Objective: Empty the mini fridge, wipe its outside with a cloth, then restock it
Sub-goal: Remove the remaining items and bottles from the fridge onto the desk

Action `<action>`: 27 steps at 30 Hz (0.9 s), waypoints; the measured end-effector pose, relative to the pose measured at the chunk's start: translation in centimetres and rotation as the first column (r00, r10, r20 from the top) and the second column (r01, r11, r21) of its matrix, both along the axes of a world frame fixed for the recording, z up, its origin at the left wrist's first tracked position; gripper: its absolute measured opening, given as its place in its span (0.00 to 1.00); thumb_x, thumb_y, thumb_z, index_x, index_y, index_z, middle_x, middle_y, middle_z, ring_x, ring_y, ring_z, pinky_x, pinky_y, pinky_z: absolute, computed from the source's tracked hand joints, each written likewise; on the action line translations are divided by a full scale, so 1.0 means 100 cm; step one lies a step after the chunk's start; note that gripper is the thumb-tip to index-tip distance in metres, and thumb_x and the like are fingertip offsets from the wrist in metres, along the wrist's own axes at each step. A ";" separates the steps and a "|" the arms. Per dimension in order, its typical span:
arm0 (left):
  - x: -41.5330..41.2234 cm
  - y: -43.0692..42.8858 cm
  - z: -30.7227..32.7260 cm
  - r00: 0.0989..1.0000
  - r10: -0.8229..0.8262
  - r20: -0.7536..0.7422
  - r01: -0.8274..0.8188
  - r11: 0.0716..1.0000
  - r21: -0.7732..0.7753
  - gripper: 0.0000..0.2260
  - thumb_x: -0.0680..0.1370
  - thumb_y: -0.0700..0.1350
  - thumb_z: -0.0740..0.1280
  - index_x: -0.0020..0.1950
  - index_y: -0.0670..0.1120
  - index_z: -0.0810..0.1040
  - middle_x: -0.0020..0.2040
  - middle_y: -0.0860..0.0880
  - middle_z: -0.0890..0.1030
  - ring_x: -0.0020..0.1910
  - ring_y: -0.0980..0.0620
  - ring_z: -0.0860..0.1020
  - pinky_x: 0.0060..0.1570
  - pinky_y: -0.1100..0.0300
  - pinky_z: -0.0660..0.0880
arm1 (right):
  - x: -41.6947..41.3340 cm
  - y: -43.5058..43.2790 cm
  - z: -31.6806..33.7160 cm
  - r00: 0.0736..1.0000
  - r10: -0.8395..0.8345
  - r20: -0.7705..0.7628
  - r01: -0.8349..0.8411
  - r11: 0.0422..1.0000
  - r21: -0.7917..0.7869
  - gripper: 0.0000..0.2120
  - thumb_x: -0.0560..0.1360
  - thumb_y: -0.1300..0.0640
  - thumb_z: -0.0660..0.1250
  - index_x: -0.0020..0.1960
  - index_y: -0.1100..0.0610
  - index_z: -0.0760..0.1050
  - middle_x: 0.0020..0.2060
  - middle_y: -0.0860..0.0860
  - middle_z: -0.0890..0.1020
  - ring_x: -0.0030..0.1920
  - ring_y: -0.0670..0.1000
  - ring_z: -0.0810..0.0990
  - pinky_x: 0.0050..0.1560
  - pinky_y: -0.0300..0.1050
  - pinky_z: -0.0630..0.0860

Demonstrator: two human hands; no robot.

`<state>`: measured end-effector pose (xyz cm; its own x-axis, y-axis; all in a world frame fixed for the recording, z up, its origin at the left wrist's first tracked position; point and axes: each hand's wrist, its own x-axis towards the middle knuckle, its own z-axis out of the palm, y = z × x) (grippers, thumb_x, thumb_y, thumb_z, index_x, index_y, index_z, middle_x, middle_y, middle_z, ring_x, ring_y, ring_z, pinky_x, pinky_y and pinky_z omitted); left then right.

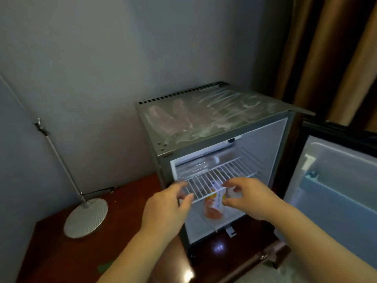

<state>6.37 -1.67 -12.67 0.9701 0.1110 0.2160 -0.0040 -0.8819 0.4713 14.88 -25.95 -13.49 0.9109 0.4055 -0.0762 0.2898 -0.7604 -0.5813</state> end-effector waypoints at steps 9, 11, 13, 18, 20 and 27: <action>0.021 -0.050 -0.012 0.993 0.039 -0.114 -0.055 0.989 -0.137 0.28 0.80 0.58 0.67 0.78 0.60 0.62 0.73 0.56 0.72 0.72 0.55 0.70 0.69 0.59 0.70 | 0.083 -0.007 -0.034 0.992 0.093 -0.085 -0.093 0.996 0.012 0.27 0.72 0.46 0.77 0.69 0.46 0.76 0.61 0.44 0.77 0.61 0.49 0.78 0.59 0.44 0.76; 0.035 -0.056 -0.014 0.991 0.047 -0.127 -0.065 0.988 -0.141 0.28 0.80 0.57 0.68 0.78 0.60 0.62 0.74 0.57 0.69 0.73 0.56 0.67 0.68 0.64 0.65 | 0.105 0.003 -0.048 0.993 0.101 -0.060 -0.103 0.994 -0.024 0.29 0.71 0.45 0.77 0.70 0.46 0.75 0.66 0.46 0.76 0.63 0.51 0.78 0.61 0.44 0.75; 0.048 -0.061 -0.016 0.990 0.065 -0.128 -0.086 0.983 -0.163 0.28 0.79 0.55 0.69 0.77 0.58 0.63 0.74 0.57 0.69 0.73 0.57 0.67 0.66 0.67 0.62 | 0.126 0.014 -0.057 0.995 0.098 -0.007 -0.099 0.992 -0.078 0.32 0.72 0.46 0.76 0.73 0.48 0.71 0.69 0.49 0.74 0.65 0.53 0.76 0.64 0.46 0.74; 0.071 -0.065 -0.022 0.980 0.117 -0.161 -0.144 0.976 -0.164 0.27 0.79 0.53 0.70 0.77 0.57 0.65 0.75 0.56 0.68 0.73 0.57 0.66 0.62 0.72 0.57 | 0.167 0.043 -0.074 0.989 0.142 0.048 -0.138 0.988 -0.073 0.42 0.71 0.54 0.75 0.79 0.50 0.58 0.78 0.56 0.60 0.76 0.58 0.64 0.74 0.51 0.66; 0.075 -0.065 -0.025 0.977 0.126 -0.169 -0.153 0.975 -0.158 0.27 0.80 0.53 0.70 0.77 0.56 0.65 0.76 0.55 0.67 0.73 0.57 0.66 0.62 0.72 0.57 | 0.175 0.050 -0.079 0.985 0.172 0.024 -0.168 0.979 -0.114 0.43 0.72 0.57 0.74 0.80 0.51 0.56 0.79 0.56 0.58 0.75 0.58 0.65 0.73 0.47 0.65; 0.077 -0.063 -0.033 0.980 0.111 -0.168 -0.134 0.982 -0.132 0.28 0.80 0.53 0.69 0.78 0.57 0.63 0.77 0.57 0.64 0.75 0.58 0.62 0.67 0.70 0.56 | 0.163 0.035 -0.090 0.976 0.136 0.168 -0.126 0.990 -0.070 0.19 0.72 0.55 0.74 0.62 0.53 0.78 0.56 0.53 0.82 0.54 0.54 0.80 0.51 0.43 0.75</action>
